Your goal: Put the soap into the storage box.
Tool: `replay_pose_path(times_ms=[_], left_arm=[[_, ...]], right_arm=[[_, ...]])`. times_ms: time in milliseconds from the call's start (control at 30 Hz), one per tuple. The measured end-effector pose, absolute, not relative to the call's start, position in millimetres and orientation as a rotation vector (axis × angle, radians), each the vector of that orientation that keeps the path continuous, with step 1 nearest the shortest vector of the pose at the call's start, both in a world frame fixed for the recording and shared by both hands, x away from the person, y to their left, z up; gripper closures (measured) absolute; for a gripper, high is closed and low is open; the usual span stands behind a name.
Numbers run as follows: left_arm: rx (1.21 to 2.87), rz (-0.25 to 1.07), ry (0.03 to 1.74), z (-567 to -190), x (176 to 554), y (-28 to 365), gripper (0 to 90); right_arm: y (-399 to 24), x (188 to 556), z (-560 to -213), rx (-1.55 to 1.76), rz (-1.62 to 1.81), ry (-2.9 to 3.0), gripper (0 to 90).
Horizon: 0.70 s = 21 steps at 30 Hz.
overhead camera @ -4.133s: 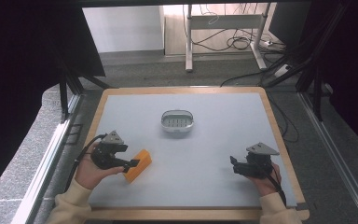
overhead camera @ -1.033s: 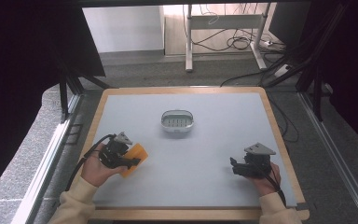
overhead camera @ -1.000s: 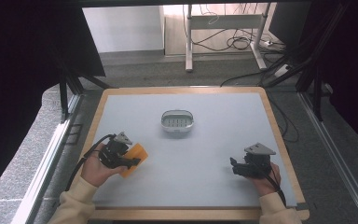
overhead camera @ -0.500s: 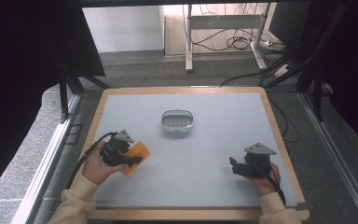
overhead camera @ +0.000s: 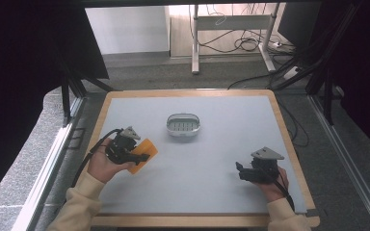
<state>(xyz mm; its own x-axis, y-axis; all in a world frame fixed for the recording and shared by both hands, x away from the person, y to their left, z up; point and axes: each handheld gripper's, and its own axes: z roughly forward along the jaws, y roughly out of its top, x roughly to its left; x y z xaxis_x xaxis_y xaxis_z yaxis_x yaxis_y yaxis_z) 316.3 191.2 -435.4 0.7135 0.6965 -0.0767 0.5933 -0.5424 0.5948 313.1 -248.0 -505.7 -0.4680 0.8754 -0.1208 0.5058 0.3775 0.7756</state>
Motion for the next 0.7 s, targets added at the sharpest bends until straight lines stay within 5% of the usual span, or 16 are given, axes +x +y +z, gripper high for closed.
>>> replay_pose_path(times_ms=[700], left_arm=[[2.302,0.261,0.917,-416,330,185,62.1]], right_arm=[[-248,313,-508,1.188,0.901,2.117,15.2]])
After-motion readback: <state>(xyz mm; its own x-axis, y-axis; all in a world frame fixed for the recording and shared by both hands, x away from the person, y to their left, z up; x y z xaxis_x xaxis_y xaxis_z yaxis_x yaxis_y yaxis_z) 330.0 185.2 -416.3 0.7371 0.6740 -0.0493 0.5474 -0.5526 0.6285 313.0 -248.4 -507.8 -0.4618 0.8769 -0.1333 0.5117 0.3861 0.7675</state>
